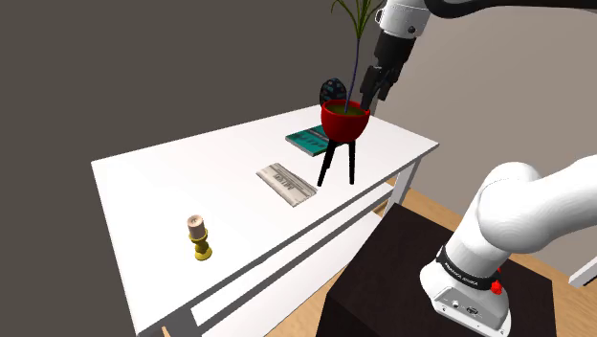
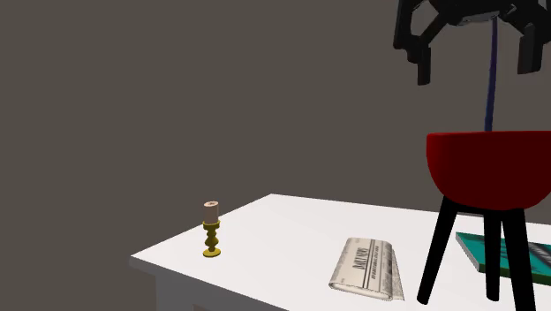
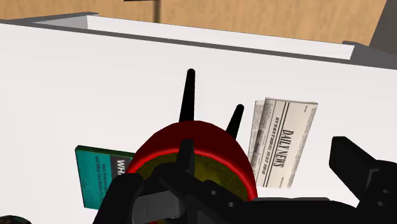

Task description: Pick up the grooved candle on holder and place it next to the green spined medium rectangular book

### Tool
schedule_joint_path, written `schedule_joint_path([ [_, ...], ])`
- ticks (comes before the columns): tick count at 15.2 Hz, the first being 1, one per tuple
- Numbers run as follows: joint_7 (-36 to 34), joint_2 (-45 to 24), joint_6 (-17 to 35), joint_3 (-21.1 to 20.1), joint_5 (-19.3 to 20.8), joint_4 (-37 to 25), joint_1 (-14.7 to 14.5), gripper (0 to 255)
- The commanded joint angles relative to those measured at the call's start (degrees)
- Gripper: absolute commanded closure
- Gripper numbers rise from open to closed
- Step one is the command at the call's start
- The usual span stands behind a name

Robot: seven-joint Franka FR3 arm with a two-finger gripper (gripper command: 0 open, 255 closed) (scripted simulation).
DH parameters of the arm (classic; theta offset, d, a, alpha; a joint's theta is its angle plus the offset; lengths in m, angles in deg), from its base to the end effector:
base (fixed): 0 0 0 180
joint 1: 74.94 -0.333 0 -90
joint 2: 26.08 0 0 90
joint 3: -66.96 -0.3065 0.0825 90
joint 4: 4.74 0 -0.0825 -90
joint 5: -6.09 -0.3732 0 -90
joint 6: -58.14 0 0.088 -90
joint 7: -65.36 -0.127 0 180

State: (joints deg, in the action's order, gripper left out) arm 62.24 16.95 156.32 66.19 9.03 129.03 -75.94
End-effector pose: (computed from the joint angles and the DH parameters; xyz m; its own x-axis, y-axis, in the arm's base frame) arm 0.3291 0.0054 0.5767 0.9910 -0.0188 0.1323 -0.0261 -0.9982 0.0533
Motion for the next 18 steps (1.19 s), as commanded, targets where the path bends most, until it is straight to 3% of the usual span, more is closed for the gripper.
schedule_joint_path([
  [1,0.0,0.0,0.0,0.0,0.0,0.0,0.0,0],
  [10,-8.55,-11.08,8.0,-8.22,-4.25,-1.51,-3.36,0],
  [18,-16.24,-23.92,14.13,-15.22,-5.17,-7.09,-5.43,0],
])
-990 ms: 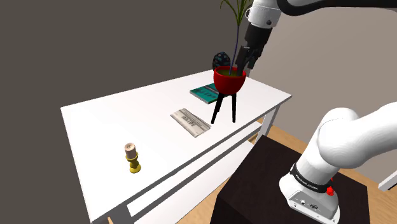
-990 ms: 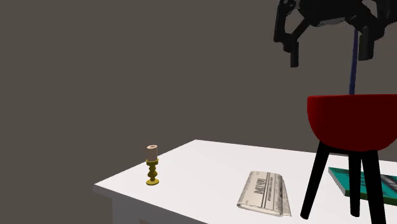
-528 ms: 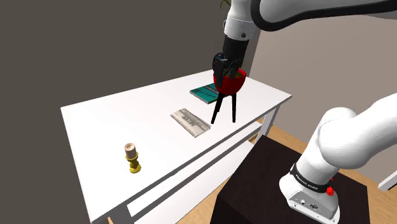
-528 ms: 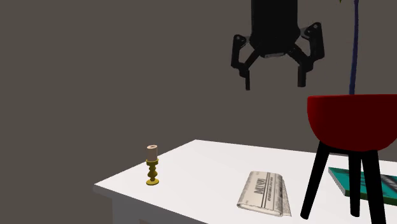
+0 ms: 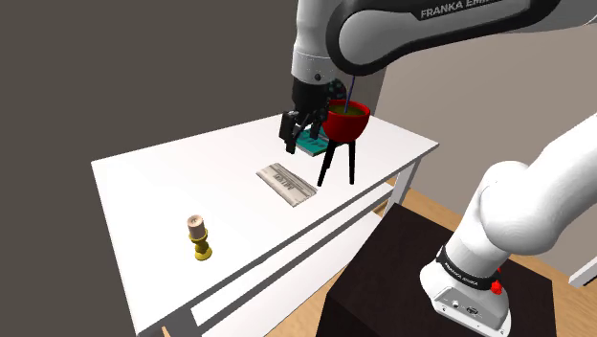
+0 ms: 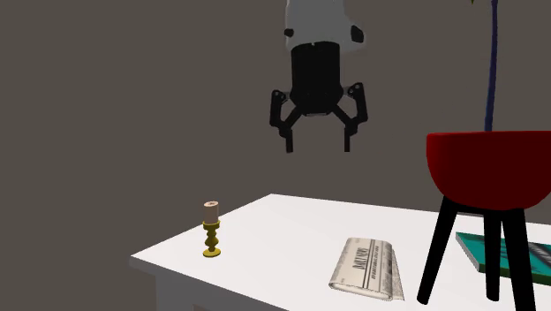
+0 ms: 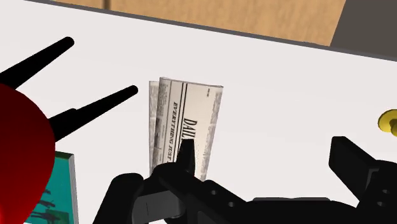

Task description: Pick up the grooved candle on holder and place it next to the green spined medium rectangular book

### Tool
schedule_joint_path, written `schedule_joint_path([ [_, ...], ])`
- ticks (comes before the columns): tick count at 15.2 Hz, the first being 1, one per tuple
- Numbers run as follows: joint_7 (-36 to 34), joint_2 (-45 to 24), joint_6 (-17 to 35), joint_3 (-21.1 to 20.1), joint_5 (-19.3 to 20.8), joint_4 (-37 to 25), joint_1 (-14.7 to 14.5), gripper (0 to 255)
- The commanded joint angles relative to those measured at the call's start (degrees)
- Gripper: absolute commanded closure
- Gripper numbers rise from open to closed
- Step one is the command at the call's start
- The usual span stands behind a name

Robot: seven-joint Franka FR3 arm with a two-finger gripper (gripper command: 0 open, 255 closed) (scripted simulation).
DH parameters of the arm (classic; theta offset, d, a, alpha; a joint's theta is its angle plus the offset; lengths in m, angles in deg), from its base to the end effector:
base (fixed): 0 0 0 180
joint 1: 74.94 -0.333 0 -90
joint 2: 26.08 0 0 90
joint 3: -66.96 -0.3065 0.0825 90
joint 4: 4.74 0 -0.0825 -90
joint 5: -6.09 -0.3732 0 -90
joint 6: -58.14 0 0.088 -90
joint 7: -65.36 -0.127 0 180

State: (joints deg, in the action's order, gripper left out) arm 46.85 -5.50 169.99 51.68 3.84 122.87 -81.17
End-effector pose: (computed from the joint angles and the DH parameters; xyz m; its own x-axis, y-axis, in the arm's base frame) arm 0.4156 0.1755 0.4932 0.9958 0.0273 0.0869 0.0249 -0.9993 0.0292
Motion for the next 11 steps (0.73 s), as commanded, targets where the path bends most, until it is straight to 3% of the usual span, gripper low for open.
schedule_joint_path([
  [1,-1.86,-3.24,1.1,-1.54,0.17,-1.9,-0.43,0],
  [11,-12.78,-22.76,5.07,-8.34,5.44,-15.17,-3.61,0],
])
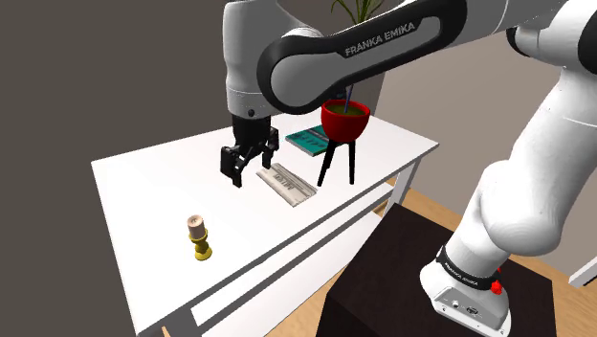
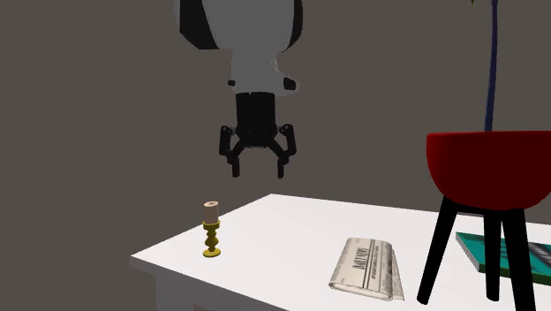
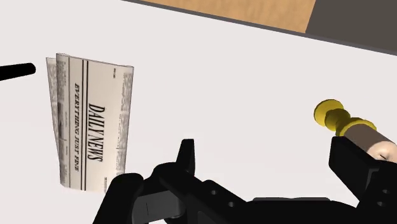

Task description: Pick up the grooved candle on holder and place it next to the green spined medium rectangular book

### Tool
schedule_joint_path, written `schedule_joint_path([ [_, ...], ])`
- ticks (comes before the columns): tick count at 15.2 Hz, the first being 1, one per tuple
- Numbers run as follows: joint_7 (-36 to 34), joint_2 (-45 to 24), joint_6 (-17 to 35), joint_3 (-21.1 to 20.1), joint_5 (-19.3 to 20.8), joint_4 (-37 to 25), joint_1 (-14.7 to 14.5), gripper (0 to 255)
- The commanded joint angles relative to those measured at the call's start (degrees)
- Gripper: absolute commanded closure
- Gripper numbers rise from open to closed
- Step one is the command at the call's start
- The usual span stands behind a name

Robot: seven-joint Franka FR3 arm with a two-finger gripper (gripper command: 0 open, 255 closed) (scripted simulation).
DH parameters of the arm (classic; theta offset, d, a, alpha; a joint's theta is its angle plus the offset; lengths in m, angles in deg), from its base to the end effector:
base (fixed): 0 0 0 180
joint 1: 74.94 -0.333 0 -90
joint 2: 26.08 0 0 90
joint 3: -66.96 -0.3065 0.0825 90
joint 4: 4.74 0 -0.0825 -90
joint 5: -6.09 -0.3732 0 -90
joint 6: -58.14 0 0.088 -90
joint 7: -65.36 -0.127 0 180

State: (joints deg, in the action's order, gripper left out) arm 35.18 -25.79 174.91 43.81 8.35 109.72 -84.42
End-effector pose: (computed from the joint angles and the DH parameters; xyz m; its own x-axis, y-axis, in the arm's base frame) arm 0.4638 0.2937 0.4393 0.9965 0.0599 0.0576 0.0594 -0.9982 0.0104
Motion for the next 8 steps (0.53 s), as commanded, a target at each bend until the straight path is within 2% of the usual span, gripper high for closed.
schedule_joint_path([
  [1,-2.22,-4.59,0.25,-0.92,1.76,-3.73,-0.89,0],
  [8,-9.01,-19.94,-0.87,-2.22,7.85,-17.91,-6.37,0],
])
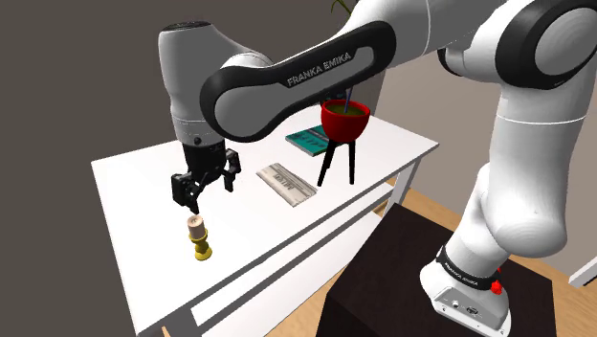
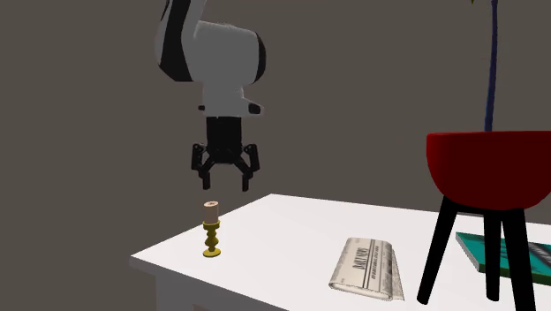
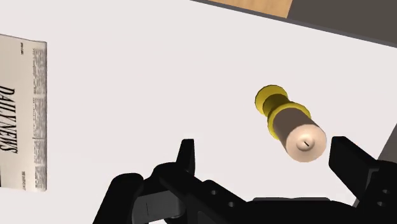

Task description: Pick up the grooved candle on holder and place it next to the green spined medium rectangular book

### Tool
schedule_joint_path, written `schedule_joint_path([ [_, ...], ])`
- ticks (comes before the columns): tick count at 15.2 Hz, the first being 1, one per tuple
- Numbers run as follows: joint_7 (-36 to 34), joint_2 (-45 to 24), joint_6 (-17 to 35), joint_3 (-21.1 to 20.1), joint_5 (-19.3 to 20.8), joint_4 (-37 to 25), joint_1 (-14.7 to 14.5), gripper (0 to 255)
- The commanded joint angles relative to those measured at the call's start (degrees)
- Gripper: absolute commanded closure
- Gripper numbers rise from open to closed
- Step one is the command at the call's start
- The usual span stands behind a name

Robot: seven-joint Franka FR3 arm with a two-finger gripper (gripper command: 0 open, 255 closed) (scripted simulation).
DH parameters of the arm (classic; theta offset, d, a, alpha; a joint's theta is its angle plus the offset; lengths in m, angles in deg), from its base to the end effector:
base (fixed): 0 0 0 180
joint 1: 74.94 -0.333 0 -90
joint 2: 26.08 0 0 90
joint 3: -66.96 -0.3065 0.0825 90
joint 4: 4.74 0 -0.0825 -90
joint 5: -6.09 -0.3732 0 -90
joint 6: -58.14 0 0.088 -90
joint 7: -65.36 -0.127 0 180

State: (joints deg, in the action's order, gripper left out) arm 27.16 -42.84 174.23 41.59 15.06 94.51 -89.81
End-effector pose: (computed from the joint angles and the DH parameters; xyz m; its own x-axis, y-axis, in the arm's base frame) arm 0.4973 0.3805 0.4020 0.9958 0.0837 0.0365 0.0840 -0.9965 -0.0048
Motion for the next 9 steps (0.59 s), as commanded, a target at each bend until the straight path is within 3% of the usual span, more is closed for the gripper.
schedule_joint_path([
  [1,-1.74,-5.15,-0.62,0.02,1.94,-5.11,-1.98,0],
  [3,-2.95,-9.4,-1.6,0.19,3.31,-9.86,-3.97,0],
  [9,-3.5,-11.07,2.16,0.75,4.16,-7.64,-4.2,0],
])
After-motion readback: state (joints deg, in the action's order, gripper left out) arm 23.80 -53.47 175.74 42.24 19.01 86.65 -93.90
